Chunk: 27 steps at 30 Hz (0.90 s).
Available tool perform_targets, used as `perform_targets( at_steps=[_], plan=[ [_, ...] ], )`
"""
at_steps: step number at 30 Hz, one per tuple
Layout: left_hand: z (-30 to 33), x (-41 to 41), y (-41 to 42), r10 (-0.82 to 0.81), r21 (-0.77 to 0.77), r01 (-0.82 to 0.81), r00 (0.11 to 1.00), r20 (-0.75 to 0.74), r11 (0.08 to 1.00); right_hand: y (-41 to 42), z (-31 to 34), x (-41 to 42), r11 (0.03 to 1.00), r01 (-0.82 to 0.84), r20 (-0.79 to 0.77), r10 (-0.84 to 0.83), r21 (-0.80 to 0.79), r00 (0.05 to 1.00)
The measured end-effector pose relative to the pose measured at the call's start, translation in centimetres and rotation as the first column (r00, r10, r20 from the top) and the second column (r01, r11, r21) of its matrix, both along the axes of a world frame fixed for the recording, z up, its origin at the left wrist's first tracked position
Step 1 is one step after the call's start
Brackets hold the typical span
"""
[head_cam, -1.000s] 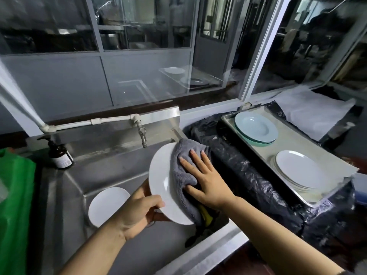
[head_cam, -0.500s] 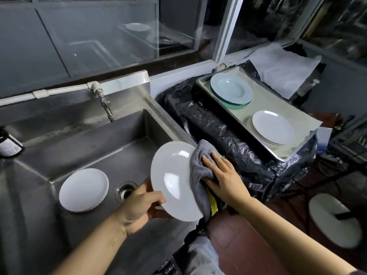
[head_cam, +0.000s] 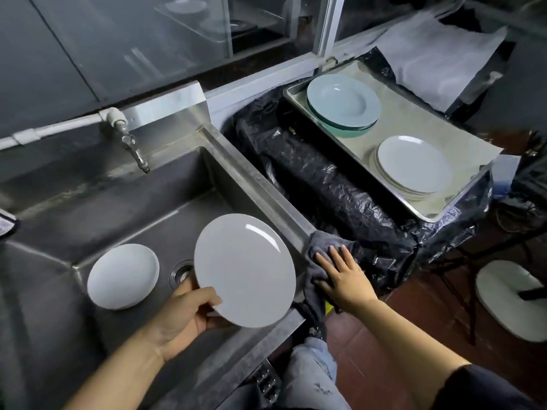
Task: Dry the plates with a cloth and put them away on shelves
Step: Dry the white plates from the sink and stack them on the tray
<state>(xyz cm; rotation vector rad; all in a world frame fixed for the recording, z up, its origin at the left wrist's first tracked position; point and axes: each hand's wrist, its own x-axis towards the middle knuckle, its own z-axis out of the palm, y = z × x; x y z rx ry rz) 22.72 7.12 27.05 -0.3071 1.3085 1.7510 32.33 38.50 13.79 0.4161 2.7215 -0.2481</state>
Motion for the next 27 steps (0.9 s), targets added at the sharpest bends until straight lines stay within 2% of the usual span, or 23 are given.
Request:
perform_targets(
  at_steps=[8,13,18,21,27],
  plan=[
    [-0.8,-0.3,2.1,0.062,0.020,-0.063,0.997,0.044,0.998,0.6,-0.3,0.0,0.999,-0.035,0.017,0.035,-0.025,0.999],
    [-0.8,-0.9,4.5,0.089,0.004,-0.089,0.996,0.009,0.996,1.5,1.2,0.1,0.989,-0.074,-0.002,0.074,-0.131,0.997],
    [0.4,-2.2,8.2,0.086,0.018,-0.086,0.996,-0.015,0.996,4.4,4.1,-0.4,0.947,-0.111,-0.168,0.062,-0.301,0.984],
    [1.4,-3.3,11.3,0.079,0.041,-0.078,0.996,-0.035,0.996,6.8,6.9,-1.5,0.885,-0.130,-0.284,-0.003,-0.447,0.959],
    [3.7,-5.0,19.1,0.090,0.130,-0.082,0.994,-0.055,0.988,12.7,11.4,-3.4,0.866,-0.211,-0.400,0.014,-0.454,0.916]
  ],
)
